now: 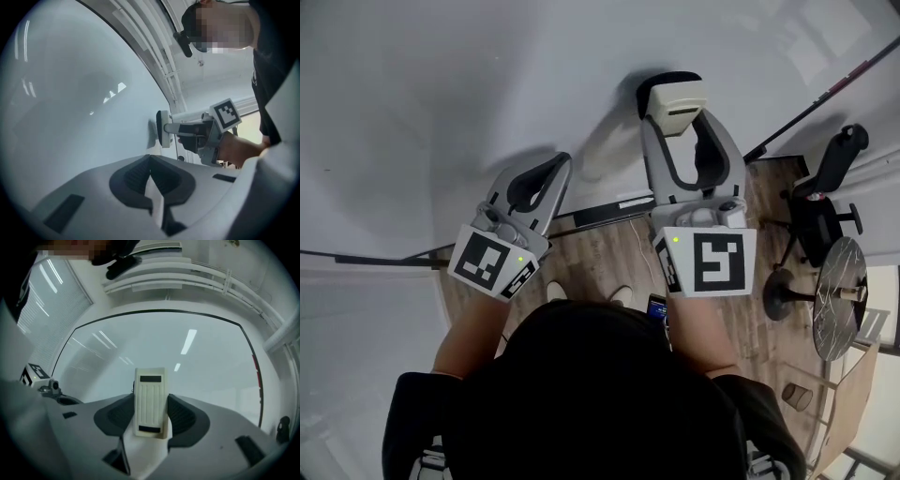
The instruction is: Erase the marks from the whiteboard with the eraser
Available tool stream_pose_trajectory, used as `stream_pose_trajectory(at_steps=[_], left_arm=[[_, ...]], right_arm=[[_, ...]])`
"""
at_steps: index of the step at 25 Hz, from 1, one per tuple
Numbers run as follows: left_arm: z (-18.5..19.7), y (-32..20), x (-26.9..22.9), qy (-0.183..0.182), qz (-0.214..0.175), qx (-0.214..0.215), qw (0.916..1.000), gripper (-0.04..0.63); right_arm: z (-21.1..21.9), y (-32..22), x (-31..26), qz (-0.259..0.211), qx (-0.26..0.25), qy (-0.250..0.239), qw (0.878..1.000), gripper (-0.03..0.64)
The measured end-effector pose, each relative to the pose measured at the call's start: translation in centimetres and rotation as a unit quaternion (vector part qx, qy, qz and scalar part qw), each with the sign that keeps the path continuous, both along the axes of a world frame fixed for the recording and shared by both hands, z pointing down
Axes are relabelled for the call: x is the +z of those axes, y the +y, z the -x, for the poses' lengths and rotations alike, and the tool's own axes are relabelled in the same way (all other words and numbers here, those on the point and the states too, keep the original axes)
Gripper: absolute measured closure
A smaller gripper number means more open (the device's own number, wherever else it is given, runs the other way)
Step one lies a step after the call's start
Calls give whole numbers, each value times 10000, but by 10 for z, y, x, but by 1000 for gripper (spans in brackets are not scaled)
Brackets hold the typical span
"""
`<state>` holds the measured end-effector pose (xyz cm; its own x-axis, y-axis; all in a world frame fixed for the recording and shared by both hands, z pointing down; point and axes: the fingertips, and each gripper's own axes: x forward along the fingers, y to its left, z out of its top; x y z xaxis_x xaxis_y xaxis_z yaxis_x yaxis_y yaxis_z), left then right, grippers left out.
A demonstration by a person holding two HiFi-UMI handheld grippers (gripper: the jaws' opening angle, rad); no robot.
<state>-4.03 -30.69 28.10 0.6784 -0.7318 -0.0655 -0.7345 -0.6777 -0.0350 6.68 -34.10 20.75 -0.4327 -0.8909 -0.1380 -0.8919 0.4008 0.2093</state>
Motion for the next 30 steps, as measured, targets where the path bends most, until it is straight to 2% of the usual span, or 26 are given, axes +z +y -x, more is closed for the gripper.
stream_pose_trajectory(at_steps=[3, 7, 14, 16, 22, 30], left_arm=[[-2, 0, -5, -4, 22, -9, 10000, 591], [-5, 10, -5, 9, 18, -37, 10000, 591], [9, 7, 9, 58, 51, -46, 10000, 591], [14, 7, 11, 64, 52, -46, 10000, 591], [2, 5, 6, 21, 79, -35, 10000, 591], [3, 5, 3, 8, 106, -59, 9999, 591]], right_arm=[[34, -1, -6, -94, -199, 300, 9993, 396], [32, -4, -5, 13, -136, 214, 9997, 394], [30, -13, 6, -84, -17, 148, 9999, 394], [18, -20, 11, -28, 123, 53, 9999, 394], [-66, -53, 26, 371, 845, -351, 9951, 394], [-81, -50, 28, 481, 845, -554, 9937, 394]])
